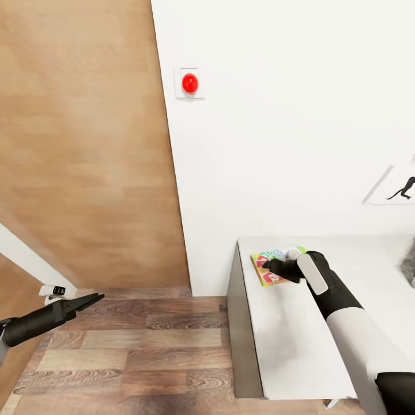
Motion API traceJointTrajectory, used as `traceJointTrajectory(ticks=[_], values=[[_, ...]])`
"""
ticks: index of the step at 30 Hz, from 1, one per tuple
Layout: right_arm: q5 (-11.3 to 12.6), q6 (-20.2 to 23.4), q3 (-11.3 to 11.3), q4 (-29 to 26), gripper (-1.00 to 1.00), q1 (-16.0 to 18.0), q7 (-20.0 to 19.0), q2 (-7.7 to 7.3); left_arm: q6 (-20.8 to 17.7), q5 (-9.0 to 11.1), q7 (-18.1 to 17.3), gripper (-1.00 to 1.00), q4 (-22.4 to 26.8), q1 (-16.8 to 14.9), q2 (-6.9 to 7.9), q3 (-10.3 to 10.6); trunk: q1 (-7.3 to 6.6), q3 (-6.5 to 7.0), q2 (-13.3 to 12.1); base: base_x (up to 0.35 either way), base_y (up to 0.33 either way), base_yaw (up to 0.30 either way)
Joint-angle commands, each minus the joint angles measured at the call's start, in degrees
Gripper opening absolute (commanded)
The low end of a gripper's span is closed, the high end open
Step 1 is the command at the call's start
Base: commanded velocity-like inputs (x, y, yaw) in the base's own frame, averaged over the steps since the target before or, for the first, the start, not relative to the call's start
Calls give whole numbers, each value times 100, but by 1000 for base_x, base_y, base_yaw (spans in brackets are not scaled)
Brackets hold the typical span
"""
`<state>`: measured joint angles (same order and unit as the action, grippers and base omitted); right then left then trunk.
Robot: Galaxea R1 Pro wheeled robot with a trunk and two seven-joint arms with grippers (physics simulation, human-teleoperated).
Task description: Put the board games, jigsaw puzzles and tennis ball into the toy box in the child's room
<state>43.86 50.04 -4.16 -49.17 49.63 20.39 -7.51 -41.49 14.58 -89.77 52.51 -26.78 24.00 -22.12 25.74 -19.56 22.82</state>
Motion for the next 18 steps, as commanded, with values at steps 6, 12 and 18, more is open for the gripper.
traceJointTrajectory(ticks=[6,12,18], values=[[-18,23,-24,-19,100,3,55,-13,-61,-8,-23,100,5,-3,1,-2,4,-11,10,0,-71,0],[-13,40,-16,-85,100,-15,40,-19,-61,-8,-23,100,5,-3,0,-2,4,-11,10,-17,-29,0],[-10,76,-18,-264,100,-37,36,-64,-61,-8,-23,100,5,-3,-1,-2,4,-7,10,-85,-115,0]])
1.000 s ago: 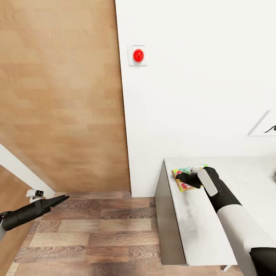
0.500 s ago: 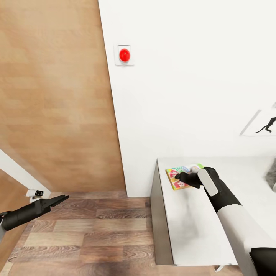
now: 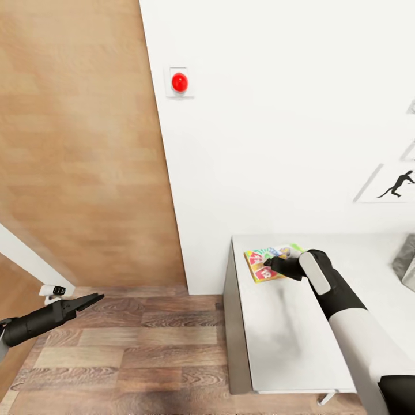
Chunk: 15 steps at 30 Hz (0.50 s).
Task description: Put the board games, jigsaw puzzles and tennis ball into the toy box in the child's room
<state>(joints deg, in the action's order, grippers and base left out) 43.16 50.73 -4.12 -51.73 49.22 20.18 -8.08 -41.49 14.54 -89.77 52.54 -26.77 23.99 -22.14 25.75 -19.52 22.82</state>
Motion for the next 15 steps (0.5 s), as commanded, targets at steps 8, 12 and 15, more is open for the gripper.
traceJointTrajectory(ticks=[8,12,15], values=[[61,52,-27,-512,100,-53,80,-49,-61,-4,-23,100,2,-3,1,3,3,-8,10,-13,-21,0],[60,114,-15,-581,100,-62,86,-58,-61,-4,-23,100,2,-3,3,1,3,-8,10,-2,-19,0],[60,134,5,-599,100,-64,84,-60,-61,-4,-23,100,2,-3,5,0,3,-8,10,-1,-91,0]])
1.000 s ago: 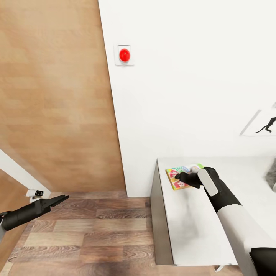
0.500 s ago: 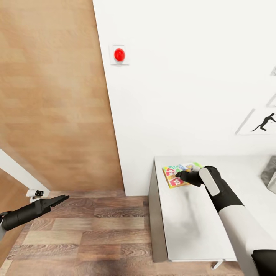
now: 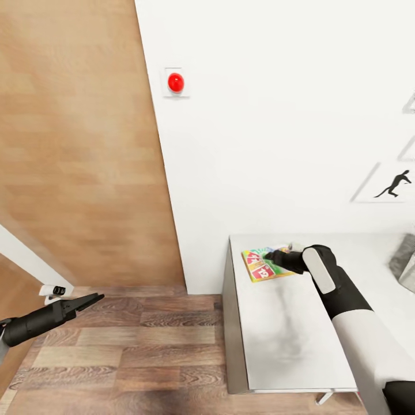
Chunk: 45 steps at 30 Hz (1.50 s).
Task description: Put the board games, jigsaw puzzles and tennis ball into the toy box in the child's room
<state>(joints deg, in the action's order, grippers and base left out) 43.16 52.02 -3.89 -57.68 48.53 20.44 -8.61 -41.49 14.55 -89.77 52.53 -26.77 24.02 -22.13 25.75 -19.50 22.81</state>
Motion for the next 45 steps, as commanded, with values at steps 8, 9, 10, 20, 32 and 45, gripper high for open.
traceJointTrajectory(ticks=[8,9,10,20,32,45], values=[[60,93,21,-110,100,7,53,-10,-61,-5,-23,100,3,-3,5,-2,3,-10,10,0,-224,0],[60,110,22,-130,100,7,56,-10,-61,-5,-23,100,3,-3,6,-2,3,-10,10,0,-184,0],[60,128,23,-146,100,7,58,-10,-61,-5,-23,100,3,-3,6,-2,3,-10,10,0,-147,0],[53,240,26,-198,100,16,76,3,-61,-5,-23,100,3,-3,6,-2,3,-10,10,0,-95,0],[52,247,17,-191,100,16,75,-8,-61,-5,-23,100,3,-3,5,-2,3,-10,10,0,-85,0],[52,248,28,-198,100,32,74,-33,-61,-5,-23,100,3,-3,1,-2,3,-10,10,43,-2,5]])
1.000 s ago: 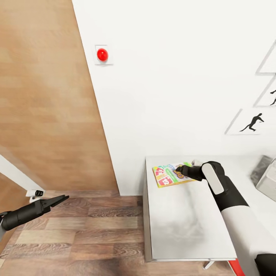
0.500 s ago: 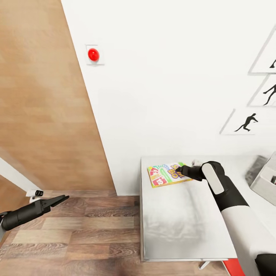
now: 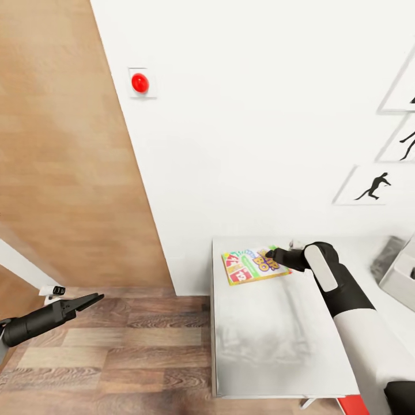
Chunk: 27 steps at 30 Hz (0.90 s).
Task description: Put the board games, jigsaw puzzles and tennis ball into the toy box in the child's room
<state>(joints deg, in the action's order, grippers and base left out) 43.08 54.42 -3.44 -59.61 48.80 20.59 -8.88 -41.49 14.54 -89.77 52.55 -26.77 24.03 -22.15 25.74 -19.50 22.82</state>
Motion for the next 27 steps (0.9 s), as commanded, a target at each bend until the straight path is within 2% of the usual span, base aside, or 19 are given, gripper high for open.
traceJointTrajectory(ticks=[1,10,22,27], values=[[59,7,-17,-2,100,9,61,-7,-61,-4,-23,100,1,-4,0,0,5,-10,10,163,0,98],[60,7,-17,17,100,48,68,-35,-61,-4,-23,100,1,-4,-3,3,5,-17,10,84,0,159],[89,31,-5,40,100,99,58,-124,-61,-4,-23,100,1,-4,-4,8,5,-18,10,5,0,20],[88,148,-6,107,100,279,71,-132,-61,-4,-23,100,1,-4,-4,5,5,-18,10,0,0,1]])
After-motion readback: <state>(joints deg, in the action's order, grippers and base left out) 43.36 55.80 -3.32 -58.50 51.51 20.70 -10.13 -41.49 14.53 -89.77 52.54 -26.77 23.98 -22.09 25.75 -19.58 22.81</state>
